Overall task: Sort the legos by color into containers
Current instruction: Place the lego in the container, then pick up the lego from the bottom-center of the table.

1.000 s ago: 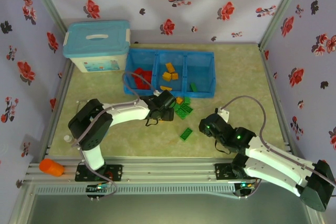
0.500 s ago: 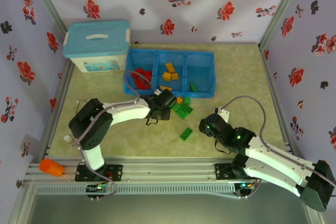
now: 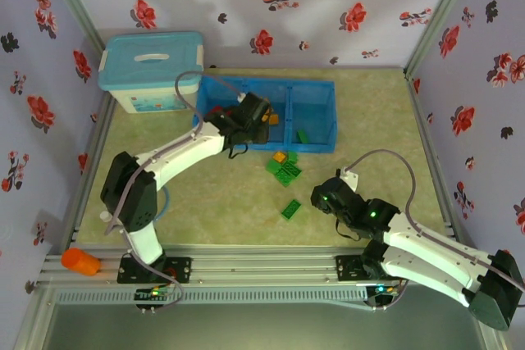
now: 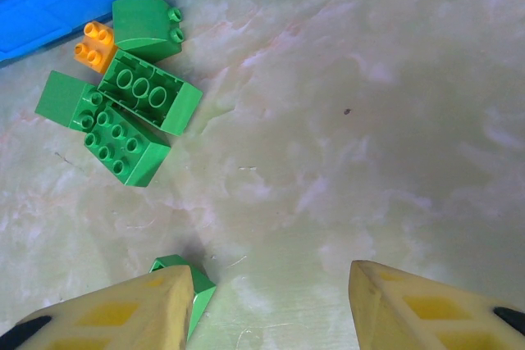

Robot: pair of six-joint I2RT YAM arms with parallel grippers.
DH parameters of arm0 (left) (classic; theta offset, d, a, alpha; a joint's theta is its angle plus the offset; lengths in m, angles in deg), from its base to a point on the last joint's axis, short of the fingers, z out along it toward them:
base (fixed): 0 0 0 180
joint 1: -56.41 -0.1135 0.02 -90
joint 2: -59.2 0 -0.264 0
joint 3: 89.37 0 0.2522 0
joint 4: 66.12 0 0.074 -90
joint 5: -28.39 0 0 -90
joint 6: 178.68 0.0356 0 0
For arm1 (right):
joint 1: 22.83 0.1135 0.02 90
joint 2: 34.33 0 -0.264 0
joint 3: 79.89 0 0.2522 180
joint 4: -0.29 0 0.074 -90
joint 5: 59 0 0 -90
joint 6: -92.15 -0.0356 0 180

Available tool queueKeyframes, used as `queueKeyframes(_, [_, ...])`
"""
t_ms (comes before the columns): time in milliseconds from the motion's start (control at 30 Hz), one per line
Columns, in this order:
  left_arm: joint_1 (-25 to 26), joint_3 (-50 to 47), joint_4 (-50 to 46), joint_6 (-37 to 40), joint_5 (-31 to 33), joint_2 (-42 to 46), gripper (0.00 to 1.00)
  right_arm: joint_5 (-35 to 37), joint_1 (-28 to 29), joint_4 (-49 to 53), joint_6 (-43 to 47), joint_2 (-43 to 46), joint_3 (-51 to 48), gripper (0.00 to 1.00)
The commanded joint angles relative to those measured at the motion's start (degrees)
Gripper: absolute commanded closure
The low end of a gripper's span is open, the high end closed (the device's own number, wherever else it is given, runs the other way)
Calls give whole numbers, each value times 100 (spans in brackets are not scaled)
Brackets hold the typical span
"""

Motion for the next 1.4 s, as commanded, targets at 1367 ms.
queueKeyframes(1367, [646,-3875,94,-797,635,3892,21,430,1632,-519,-962,-2391,900,34])
